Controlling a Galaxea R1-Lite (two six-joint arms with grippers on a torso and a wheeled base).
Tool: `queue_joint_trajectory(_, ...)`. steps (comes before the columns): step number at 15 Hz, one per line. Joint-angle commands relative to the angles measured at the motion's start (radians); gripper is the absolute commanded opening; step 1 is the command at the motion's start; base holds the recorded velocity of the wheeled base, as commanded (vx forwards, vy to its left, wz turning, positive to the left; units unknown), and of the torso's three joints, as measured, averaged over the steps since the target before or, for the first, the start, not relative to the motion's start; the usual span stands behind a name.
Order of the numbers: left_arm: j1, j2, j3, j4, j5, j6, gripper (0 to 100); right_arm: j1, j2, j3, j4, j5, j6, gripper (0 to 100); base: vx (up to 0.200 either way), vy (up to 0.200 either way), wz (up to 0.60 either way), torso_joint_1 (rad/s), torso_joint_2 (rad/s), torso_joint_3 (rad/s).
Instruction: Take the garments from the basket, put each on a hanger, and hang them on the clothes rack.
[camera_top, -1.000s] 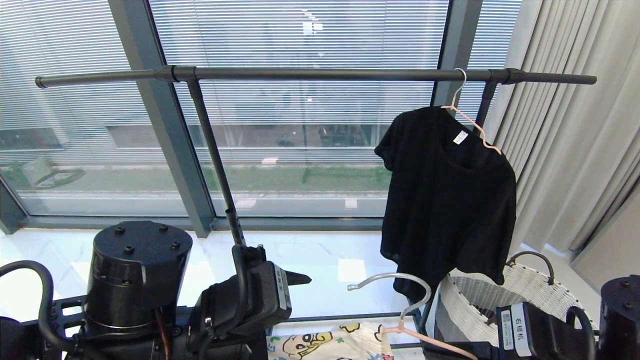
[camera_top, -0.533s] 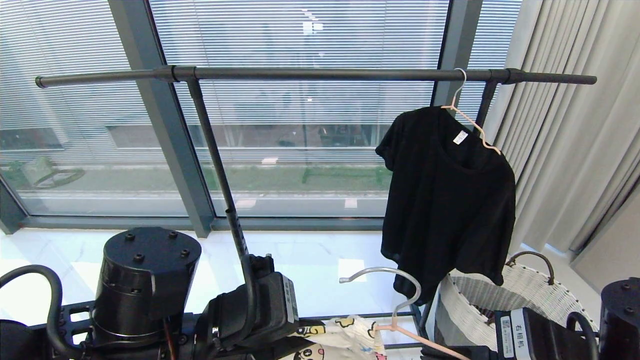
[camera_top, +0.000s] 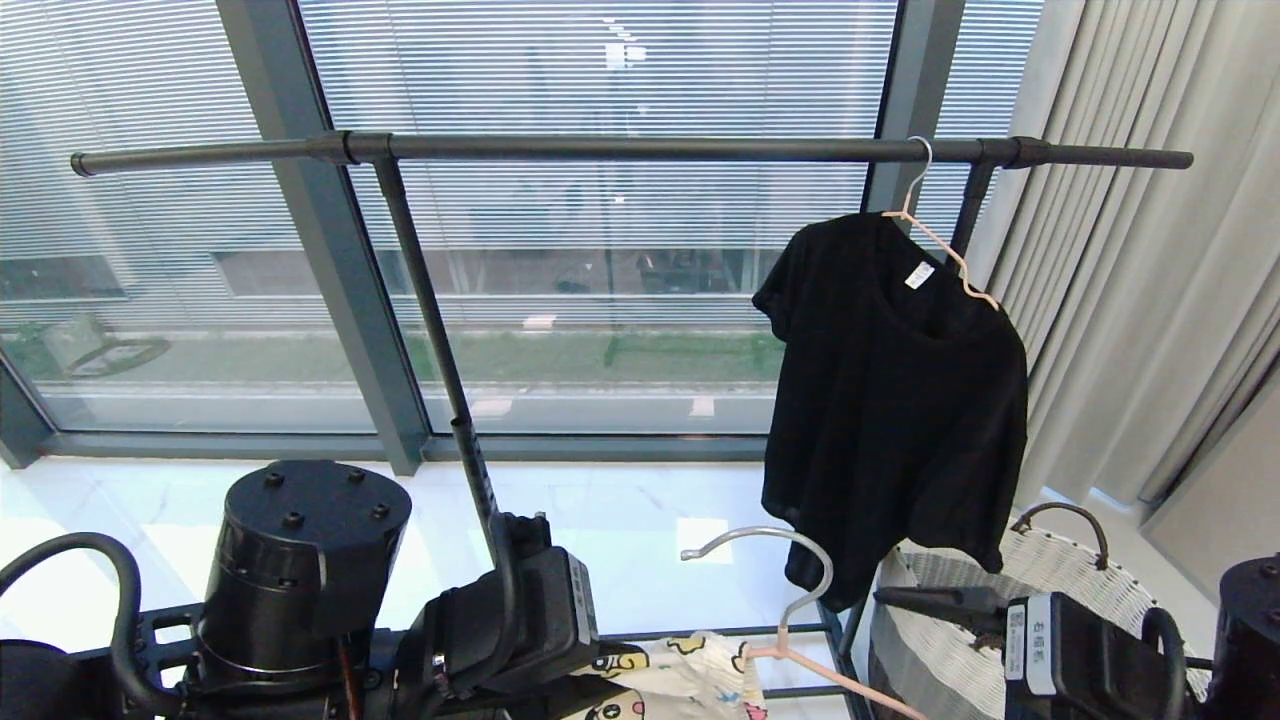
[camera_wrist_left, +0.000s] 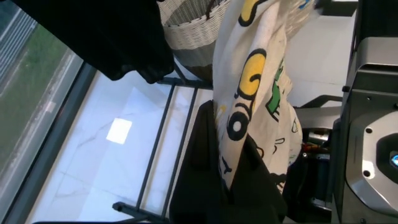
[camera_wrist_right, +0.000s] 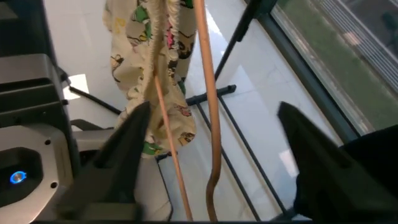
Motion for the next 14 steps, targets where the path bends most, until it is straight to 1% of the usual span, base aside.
queue_joint_trajectory(1,0.017,-0.009,0.019,-0.001,0.002,0.000,0,-0.076,-0.032,-0.005,0.000,-0.059,0.001,100,0.000,0.000,0.00,0.000,0.00,0.000)
queue_joint_trajectory(3,0.067,-0.013,0.019,-0.001,0.002,-0.011,0,-0.172,-0.081,-0.002,0.001,-0.120,0.001,100,0.000,0.000,0.00,0.000,0.00,0.000)
queue_joint_trajectory(4,0.103,-0.007,0.019,-0.001,0.005,-0.016,0,-0.201,-0.107,-0.001,0.008,-0.137,0.001,100,0.000,0.000,0.00,0.000,0.00,0.000)
queue_joint_trajectory(6,0.143,-0.001,0.033,0.001,0.013,-0.039,0,-0.228,-0.144,0.004,0.052,-0.139,0.004,100,0.000,0.000,0.00,0.000,0.00,0.000)
queue_joint_trajectory(7,0.186,0.014,0.047,0.001,0.043,-0.040,0,-0.228,-0.178,0.008,0.109,-0.131,0.008,100,0.000,0.000,0.00,0.000,0.00,0.000)
queue_joint_trajectory(9,0.233,0.042,0.017,-0.001,0.048,-0.040,0,-0.218,-0.178,0.008,0.121,-0.094,0.044,100,0.000,0.000,0.00,0.000,0.00,0.000)
queue_joint_trajectory(10,0.241,0.054,-0.018,-0.001,0.048,-0.040,0,-0.201,-0.172,0.013,0.126,-0.056,0.057,100,0.000,0.000,0.00,0.000,0.00,0.000)
queue_joint_trajectory(12,0.241,0.069,-0.075,0.001,0.051,-0.042,0,-0.197,-0.123,0.015,0.132,0.015,0.062,100,0.000,0.000,0.00,0.000,0.00,0.000)
queue_joint_trajectory(13,0.241,0.086,-0.076,0.001,0.051,-0.043,0,-0.197,-0.096,0.012,0.132,0.033,0.070,100,0.000,0.000,0.00,0.000,0.00,0.000)
queue_joint_trajectory(14,0.241,0.095,-0.078,0.001,0.051,-0.043,0,-0.197,-0.078,0.004,0.132,0.036,0.077,100,0.000,0.000,0.00,0.000,0.00,0.000)
